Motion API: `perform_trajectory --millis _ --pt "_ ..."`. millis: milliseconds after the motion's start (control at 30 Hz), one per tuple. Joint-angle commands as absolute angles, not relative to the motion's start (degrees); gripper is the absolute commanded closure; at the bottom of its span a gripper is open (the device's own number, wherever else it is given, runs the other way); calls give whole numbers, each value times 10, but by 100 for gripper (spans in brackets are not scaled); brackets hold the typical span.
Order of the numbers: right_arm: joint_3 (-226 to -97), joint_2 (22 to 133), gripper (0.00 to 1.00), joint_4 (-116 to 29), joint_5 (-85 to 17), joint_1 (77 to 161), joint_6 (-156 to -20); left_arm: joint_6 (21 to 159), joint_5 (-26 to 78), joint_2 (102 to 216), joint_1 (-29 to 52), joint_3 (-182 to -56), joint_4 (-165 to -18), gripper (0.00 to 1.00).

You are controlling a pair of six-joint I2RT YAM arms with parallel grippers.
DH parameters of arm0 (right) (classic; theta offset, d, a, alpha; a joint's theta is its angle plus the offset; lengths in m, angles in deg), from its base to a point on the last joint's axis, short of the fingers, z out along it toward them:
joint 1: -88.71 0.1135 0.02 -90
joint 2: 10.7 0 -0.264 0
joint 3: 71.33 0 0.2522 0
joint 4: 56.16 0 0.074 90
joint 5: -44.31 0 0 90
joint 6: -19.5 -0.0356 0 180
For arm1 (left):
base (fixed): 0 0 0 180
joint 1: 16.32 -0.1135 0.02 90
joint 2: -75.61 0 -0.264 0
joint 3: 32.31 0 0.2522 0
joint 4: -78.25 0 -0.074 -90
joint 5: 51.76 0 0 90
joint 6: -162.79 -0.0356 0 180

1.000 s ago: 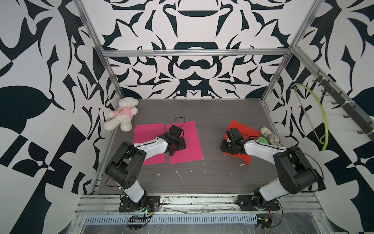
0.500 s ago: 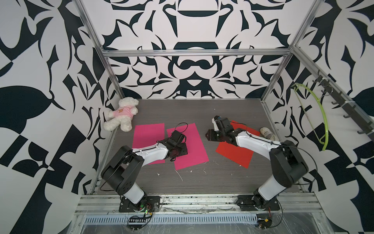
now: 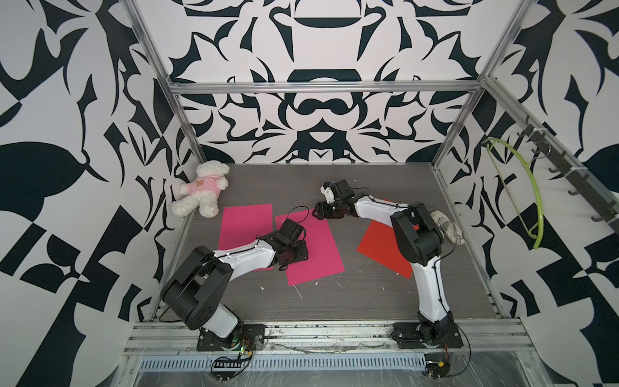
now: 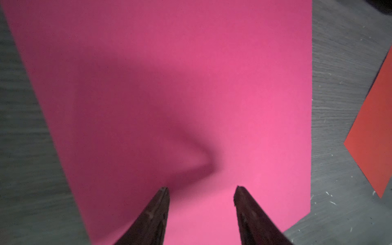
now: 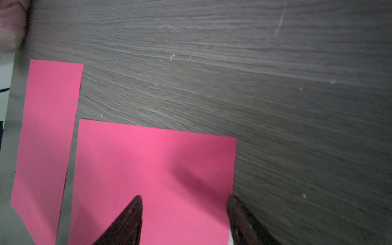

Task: Fold the rectangular paper in half along the long edge
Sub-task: Move the paper at the center of the board, then fold the paper at the center of the board.

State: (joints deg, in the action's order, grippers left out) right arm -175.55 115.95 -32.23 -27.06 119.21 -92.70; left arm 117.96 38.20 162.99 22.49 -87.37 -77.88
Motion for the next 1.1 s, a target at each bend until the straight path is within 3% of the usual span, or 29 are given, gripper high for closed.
perform_trajectory --millis 0,267,667,900,1067 --pt "-1802 1170 34 -296 -259 1189 -898 1182 382 1633 227 -842 -711 45" --pt "-1841 1215 33 -269 -229 1185 -879 1183 387 1628 226 -840 -711 45" --pt "-1748 1157 35 -299 -130 1185 -872 1185 391 1643 226 -839 -713 48" --pt "-1739 1132 15 -329 -229 1170 -880 1182 388 1646 226 -839 -714 48" --pt "-1789 1171 14 -318 -248 1161 -873 1180 383 1650 226 -839 -715 49"
